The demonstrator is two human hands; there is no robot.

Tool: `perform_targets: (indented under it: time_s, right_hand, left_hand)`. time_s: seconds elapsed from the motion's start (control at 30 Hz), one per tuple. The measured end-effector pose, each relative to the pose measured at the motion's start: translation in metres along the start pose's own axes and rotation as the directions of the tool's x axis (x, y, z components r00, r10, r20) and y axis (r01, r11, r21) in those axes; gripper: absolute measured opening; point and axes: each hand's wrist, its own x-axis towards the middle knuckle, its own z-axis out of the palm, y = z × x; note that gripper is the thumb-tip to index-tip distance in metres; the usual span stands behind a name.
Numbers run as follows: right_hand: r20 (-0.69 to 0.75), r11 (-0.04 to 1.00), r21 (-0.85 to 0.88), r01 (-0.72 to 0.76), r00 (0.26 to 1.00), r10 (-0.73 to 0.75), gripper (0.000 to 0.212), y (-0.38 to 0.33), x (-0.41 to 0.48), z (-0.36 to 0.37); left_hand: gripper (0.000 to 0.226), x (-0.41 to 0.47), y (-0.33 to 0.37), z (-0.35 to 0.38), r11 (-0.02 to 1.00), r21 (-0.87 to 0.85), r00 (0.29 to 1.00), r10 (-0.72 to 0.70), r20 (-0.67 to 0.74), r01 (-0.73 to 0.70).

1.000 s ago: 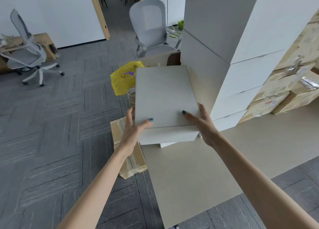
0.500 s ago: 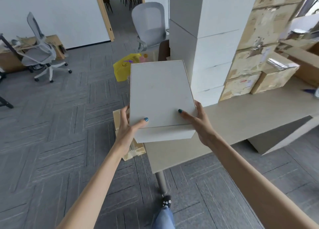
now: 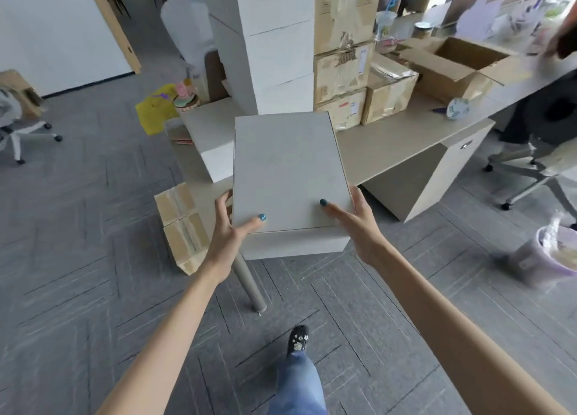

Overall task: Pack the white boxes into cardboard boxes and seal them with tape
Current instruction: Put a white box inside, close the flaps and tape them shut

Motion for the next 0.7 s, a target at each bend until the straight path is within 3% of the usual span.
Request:
perform_targets:
  time_s: [0.33,0.7]
  right_hand:
    - [-0.247,1.000,0.025,0.013,0.969,-0.007,0.058,-0.011,0.025,-0.138]
    - [-0.329,0.999,-0.026,0.025,0.944,-0.032,0.054,-0.065,0.180,-0.316]
  left_hand:
    - [0.074,0.065,0.020,0.147,0.999,0.034,0.971,0.012,0.237,-0.021]
    - [0.067,0.230,0.063,0.347,0.999,0.017,0.943,0.043,0.330,-0.051]
